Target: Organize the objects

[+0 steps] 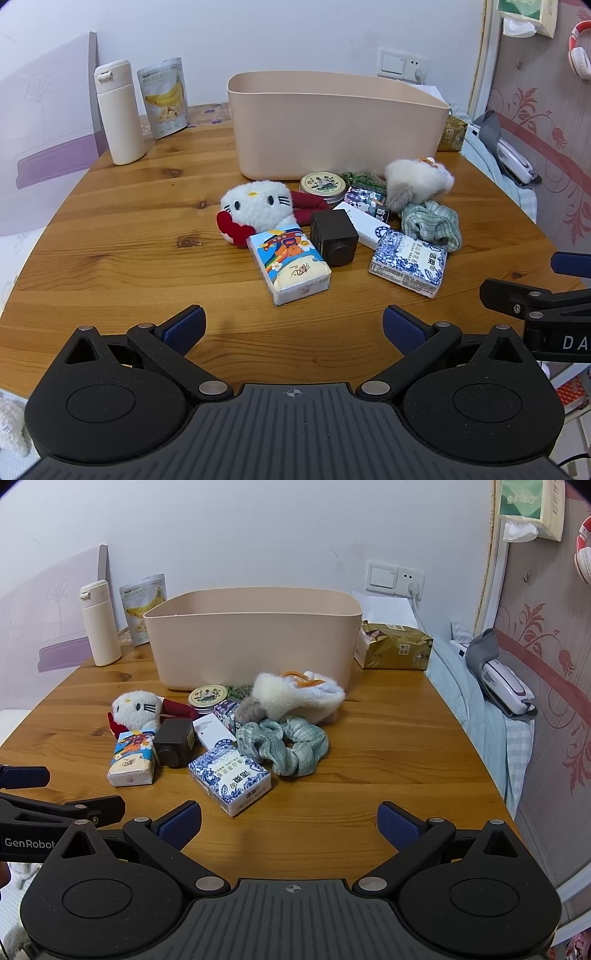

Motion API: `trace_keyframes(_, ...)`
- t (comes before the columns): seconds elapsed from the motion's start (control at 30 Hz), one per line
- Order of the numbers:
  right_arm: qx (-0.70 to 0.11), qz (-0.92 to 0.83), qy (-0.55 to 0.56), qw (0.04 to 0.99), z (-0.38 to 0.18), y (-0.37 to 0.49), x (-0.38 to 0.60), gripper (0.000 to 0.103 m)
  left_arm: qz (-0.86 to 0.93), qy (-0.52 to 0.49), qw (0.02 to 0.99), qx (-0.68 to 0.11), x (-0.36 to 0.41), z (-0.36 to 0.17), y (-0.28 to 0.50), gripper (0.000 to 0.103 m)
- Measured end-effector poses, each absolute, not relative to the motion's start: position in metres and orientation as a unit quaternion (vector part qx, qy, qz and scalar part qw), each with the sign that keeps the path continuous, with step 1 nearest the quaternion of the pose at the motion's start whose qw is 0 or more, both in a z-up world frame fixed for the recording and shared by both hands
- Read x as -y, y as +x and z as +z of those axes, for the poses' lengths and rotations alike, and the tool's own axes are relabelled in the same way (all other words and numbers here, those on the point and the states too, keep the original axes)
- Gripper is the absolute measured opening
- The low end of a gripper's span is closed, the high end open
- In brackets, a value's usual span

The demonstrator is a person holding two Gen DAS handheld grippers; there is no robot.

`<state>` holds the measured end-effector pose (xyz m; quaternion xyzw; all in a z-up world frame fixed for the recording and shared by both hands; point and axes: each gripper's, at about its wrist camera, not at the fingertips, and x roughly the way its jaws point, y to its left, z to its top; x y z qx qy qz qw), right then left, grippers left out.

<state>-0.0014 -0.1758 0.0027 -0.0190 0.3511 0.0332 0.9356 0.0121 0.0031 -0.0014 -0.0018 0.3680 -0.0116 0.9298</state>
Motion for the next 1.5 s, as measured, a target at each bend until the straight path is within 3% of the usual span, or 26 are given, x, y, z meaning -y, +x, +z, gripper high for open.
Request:
trace_keyframes(0.37,-0.353,0.042,-0.015,0.935,0.003,0.008,0.173,0.103,-0.024,0.003,0.927,-0.374,-0.005,-0.002,0.028,0.103)
trace_keyframes(1.33,-0.399,0.055,-0.004,0.915,-0.018,0.054,0.177,0.091,-0.028,-0.004,0.914,-0.406,-0.013,-0.019,0.074,0.103)
trace_keyframes(1.5,-0.413,0.060,0.000,0.909,-0.024,0.062,0.177,0.086,-0.027,-0.010,0.912,-0.410,-0.018,-0.022,0.083,0.103)
